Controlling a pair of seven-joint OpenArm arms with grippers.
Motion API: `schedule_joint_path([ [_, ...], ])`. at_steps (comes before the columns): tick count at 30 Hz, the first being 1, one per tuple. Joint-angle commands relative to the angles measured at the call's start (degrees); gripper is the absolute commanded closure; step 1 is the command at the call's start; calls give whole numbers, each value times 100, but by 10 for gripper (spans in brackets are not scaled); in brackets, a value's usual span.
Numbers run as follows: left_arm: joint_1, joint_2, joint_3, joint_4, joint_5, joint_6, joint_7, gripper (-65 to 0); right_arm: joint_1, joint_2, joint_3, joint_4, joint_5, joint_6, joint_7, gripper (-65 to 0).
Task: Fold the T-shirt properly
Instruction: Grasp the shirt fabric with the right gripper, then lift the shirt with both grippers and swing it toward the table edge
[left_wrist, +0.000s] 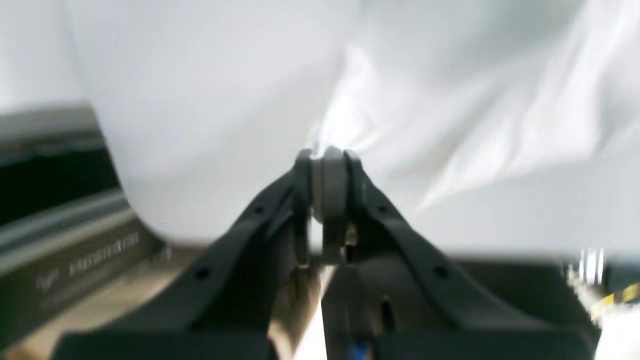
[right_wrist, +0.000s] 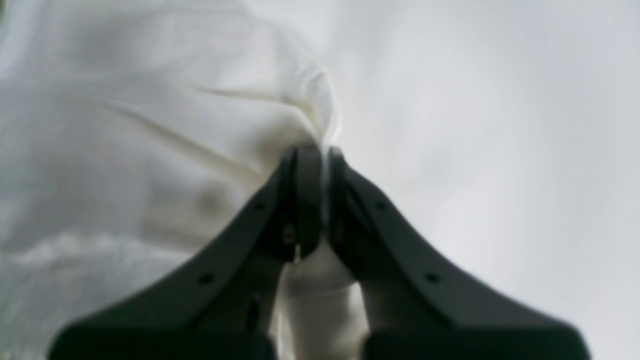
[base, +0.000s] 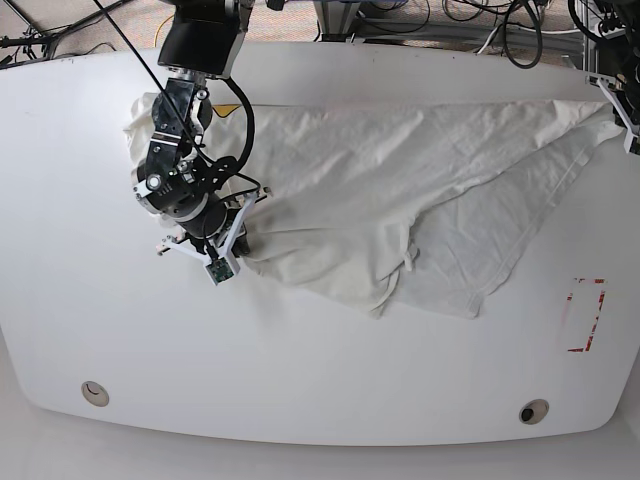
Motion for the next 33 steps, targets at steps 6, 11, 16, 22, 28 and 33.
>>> schedule_joint_path([
  [6,-1297,74,131,110,553,363,-75,0,17,252,40,816,-67,-49,26,-2],
  [11,-2194,329,430,365,1063,399,-58,0,201,507,31,930,-40,-49,26,-2],
  [16,-2985,620,1028,655,1485,407,-40,0,553,797,40,912,-58,-49,26,-2],
  [22,-3706,883,1582,971,2074,434,74,0,1037,1070,22,903,-58,-49,-27,-2],
  [28,-4664,1270,1784,1033,2716,434,364,0,1854,1413,5,640,-14,-40,-343,-2],
  [33,-5377,1464,1793,1033,3103,434,426,0,2566,1580,-13,367,-5,-32,-493,-2],
])
